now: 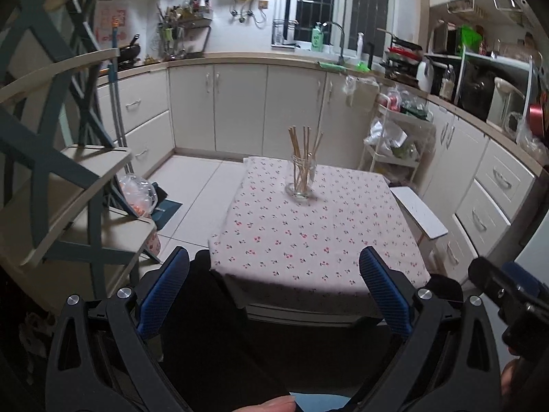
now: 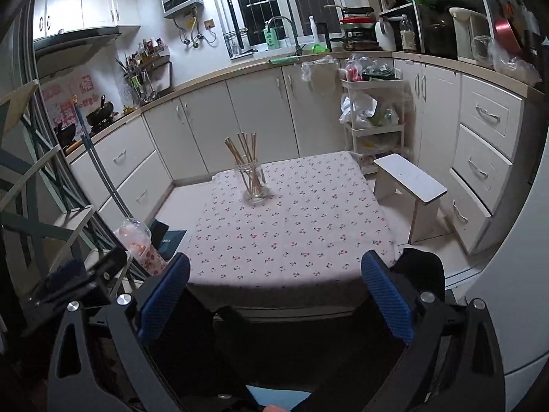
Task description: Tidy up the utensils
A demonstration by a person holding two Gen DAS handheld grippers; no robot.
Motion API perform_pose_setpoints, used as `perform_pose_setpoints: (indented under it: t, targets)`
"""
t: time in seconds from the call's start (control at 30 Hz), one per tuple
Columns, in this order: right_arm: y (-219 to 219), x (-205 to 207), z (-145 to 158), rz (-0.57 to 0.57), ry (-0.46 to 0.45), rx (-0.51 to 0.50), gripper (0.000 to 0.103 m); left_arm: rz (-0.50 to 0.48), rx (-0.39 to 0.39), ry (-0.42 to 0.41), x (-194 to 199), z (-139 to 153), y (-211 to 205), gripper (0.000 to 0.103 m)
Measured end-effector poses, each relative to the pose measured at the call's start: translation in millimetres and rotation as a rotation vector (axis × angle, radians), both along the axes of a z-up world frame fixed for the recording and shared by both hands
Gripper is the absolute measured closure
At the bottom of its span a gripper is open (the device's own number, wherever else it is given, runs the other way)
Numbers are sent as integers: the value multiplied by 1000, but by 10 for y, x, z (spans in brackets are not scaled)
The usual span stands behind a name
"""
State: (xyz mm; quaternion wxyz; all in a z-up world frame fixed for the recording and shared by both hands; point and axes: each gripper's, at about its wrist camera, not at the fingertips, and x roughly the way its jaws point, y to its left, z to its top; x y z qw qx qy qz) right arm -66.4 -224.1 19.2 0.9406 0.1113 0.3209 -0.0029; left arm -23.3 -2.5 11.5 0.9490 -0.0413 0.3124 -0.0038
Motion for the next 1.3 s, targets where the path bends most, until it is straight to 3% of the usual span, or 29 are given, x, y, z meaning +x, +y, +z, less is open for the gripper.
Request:
perform_pose_setpoints:
  t: [0.63, 0.8, 1.3]
  targets:
    - [131, -229, 153, 31, -59, -47, 7, 27, 16, -72, -194, 246, 39, 8]
    - [137, -212, 136, 39, -50, -43, 7, 10, -21, -57, -170, 211, 74, 8]
    - [164, -215, 119, 45, -46, -43, 7, 19, 12, -36, -160, 143, 61, 8]
